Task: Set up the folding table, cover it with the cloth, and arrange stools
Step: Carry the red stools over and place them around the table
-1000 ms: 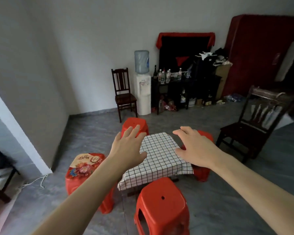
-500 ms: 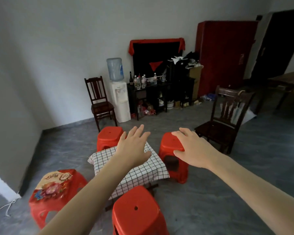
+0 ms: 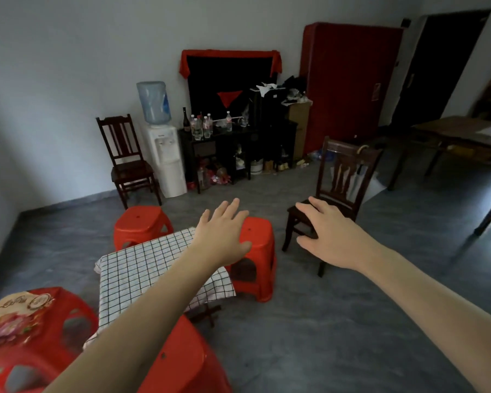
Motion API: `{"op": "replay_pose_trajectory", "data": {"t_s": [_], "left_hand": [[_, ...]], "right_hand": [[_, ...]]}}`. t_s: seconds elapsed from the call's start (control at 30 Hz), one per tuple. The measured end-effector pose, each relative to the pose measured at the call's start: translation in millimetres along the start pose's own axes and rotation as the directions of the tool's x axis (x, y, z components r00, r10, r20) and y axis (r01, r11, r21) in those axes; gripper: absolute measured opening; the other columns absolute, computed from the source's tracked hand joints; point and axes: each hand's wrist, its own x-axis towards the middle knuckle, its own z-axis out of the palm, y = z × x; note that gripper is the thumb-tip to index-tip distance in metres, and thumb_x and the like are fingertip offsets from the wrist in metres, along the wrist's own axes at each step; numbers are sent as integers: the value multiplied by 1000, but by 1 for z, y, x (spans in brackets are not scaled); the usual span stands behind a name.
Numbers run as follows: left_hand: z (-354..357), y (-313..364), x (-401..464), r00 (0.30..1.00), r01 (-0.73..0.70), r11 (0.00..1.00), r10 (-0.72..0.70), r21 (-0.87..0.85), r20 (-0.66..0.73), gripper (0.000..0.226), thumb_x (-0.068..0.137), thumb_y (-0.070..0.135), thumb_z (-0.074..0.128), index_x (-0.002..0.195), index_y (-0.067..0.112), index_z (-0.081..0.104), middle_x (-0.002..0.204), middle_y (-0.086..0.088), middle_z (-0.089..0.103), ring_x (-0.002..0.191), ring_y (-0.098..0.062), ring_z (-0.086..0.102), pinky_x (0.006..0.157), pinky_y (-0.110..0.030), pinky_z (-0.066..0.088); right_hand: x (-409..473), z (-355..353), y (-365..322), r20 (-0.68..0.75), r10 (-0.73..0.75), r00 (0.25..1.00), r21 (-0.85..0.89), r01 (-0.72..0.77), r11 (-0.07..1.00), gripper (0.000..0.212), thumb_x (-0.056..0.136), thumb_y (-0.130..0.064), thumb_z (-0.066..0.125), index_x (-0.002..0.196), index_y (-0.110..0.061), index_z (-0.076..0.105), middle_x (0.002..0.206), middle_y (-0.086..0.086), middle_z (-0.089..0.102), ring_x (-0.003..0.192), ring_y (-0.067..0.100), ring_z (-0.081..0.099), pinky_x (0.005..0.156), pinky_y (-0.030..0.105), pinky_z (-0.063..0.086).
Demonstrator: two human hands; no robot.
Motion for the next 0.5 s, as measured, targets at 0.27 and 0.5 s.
{"op": "replay_pose_trajectory", "data": {"t_s": [0.27,0.5], "left_hand": [[27,20,68,999,0,1000,-1,11,42,76,89,53,47,154,27,16,163,1,-4,150,-20,-1,120,-50,8],[44,7,152,999,-9,1000,9,-10,48,77,89,52,49,154,27,16,163,0,-4,150,-20,-2,120,-51,9]], "right_hand": [[37,14,58,51,48,998,21,-49,999,78,91,-47,56,154,-30,14,163,5,8,148,25,15,113,43,30],[119,31,75,36,59,998,72,-62,995,82,90,-46,58,154,-32,8,163,5,4,148,27,14,112,45,29]]}}
